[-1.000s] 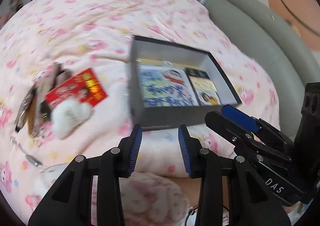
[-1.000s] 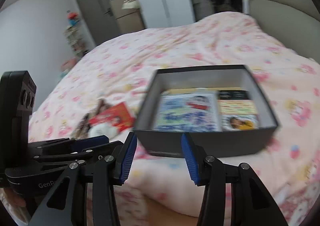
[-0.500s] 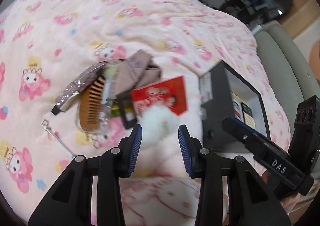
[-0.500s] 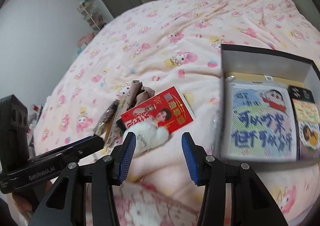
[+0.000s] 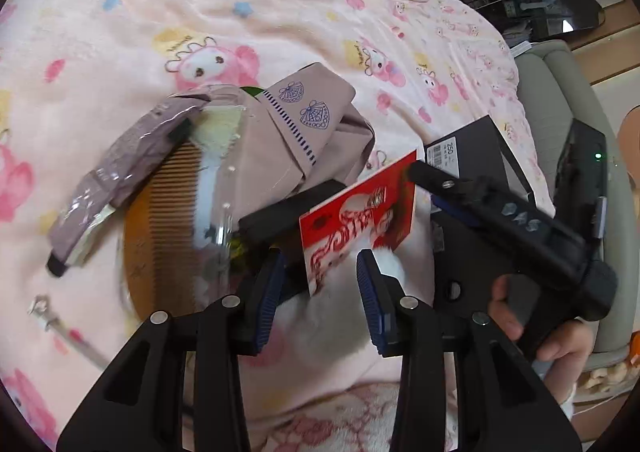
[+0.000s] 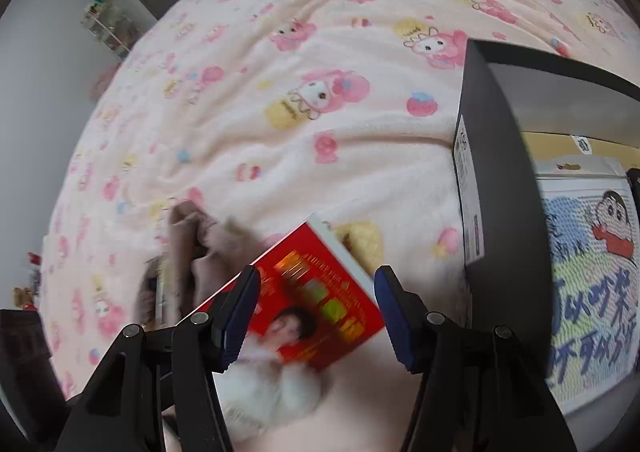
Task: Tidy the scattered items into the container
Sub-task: 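Grasp the red Lucky Cup card edge with the right gripper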
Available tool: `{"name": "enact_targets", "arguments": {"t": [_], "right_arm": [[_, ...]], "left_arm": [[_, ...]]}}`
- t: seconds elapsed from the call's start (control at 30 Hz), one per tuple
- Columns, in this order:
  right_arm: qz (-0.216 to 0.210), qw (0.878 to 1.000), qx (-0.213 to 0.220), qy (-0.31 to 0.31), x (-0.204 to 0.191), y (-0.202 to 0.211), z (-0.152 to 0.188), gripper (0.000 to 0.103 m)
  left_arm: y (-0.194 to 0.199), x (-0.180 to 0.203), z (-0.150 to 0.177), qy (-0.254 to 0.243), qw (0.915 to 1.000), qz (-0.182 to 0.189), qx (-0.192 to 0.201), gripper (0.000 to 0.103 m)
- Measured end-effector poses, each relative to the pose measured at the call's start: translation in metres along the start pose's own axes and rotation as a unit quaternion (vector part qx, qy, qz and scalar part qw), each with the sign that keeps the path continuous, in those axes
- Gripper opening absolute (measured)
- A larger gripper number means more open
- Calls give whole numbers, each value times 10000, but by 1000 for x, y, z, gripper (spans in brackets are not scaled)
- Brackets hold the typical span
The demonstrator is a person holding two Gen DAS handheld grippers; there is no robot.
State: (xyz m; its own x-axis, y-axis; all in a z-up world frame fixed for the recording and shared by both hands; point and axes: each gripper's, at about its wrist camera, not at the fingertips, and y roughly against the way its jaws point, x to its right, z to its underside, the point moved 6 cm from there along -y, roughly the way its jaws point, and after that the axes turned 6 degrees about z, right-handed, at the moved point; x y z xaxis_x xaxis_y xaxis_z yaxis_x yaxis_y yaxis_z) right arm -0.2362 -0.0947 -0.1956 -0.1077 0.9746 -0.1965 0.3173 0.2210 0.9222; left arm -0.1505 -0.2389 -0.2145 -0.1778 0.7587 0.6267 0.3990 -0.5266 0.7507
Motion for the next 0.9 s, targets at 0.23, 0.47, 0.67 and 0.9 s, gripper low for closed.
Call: {"name": "enact_targets", "arguments": {"t": [0.23,0.47,0.67,0.9], "right_arm": [[51,9988,-257,406,-10,-38,5,67],[-295,9985,-404,226,-3,-40,6,68],[-356,9974,-517,343,-11,-35,14,68],[-245,9958,-127,878,-20,-3,19,68]], "left_arm": [[-10,1,-8,110,9997,236,39,38],[-12,2,-9,203,9990,400,67,32],[-3,10,-12,212,9977,645,77,3],[36,-21,7,374,9973,522,362,8]]}}
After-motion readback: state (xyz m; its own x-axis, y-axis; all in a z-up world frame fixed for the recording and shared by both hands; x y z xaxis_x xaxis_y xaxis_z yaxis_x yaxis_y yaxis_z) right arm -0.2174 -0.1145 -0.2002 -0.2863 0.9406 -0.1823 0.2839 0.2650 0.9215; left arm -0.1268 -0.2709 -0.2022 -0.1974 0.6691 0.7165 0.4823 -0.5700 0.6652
